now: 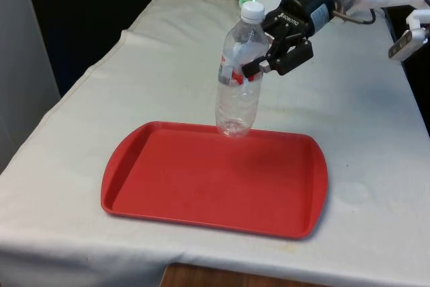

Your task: Place the bottle upright on the tray.

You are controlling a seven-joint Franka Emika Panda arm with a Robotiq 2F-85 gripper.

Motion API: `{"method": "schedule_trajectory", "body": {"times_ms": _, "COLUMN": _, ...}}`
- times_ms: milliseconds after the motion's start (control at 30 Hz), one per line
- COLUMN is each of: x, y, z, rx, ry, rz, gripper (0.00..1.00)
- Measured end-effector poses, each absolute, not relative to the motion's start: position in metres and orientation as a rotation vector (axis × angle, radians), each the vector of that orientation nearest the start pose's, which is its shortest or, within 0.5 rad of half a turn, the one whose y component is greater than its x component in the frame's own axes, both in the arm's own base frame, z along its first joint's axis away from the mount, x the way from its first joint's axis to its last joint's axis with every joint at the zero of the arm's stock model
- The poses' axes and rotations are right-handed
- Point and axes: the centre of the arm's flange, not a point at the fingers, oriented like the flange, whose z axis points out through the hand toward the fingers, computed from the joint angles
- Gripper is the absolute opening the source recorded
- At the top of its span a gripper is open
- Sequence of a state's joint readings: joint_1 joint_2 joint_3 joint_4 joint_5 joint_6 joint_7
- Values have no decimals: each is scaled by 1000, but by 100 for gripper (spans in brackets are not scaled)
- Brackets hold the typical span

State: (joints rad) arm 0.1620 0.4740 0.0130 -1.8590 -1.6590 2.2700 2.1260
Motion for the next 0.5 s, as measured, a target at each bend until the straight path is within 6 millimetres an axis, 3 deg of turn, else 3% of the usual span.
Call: {"method": "schedule_trajectory", "body": {"times_ms": 500, "x": 646, "y": 92, "z": 278, "rx": -2858, "ry": 1155, "rz": -1856, "gripper": 34}}
